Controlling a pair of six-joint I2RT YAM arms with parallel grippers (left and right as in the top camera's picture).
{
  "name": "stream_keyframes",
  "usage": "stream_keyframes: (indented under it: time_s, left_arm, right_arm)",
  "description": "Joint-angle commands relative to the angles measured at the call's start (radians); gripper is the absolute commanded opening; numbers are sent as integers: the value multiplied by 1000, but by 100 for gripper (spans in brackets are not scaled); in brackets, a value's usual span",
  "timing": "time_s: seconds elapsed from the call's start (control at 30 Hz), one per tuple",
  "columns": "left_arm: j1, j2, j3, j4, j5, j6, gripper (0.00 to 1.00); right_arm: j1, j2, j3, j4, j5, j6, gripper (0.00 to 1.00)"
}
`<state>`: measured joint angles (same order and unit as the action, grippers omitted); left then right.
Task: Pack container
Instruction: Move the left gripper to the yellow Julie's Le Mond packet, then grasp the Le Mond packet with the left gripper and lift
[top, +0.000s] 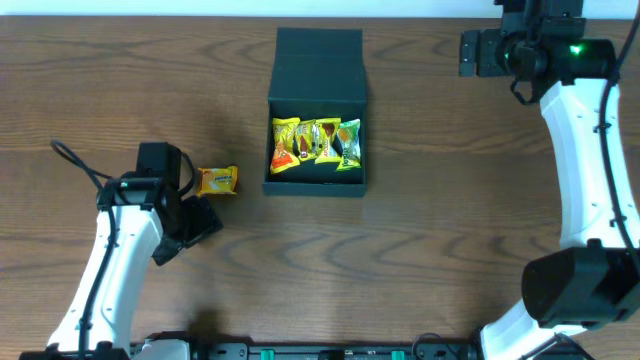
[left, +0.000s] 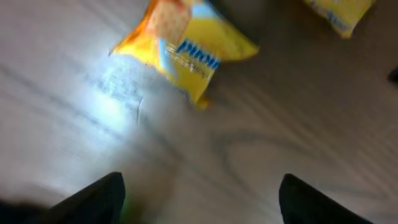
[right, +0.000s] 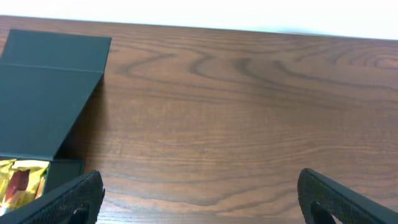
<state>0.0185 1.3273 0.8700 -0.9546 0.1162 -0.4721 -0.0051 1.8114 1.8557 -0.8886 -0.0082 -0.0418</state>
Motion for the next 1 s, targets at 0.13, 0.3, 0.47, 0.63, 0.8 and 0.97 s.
stream_keyframes:
  time_s: [0.13,0.3,0.47,0.63,0.8,0.97]
  left_arm:
    - [-1,12,-30,73,-175,31,89]
    - [-1,92,-30,122,-228,114,90]
    - [-1,163,-30,169,-228,129,89]
    - [-2,228,-30,170,-198,179,89]
    - [-2,270,-30,187,-186,189,88]
    - [-1,286,-30,203,-209,189,66]
  right_arm:
    - [-14,7,-4,-4,-5,-20,99]
    - [-21,7,-4,-8,-4,-43,99]
    - [-31,7,-4,-9,-4,-46,99]
    - [-33,7,-4,-8,-4,-46,99]
    - [-33,7,-4,-8,-4,-53,99]
    - [-33,7,-4,-8,-3,-53,99]
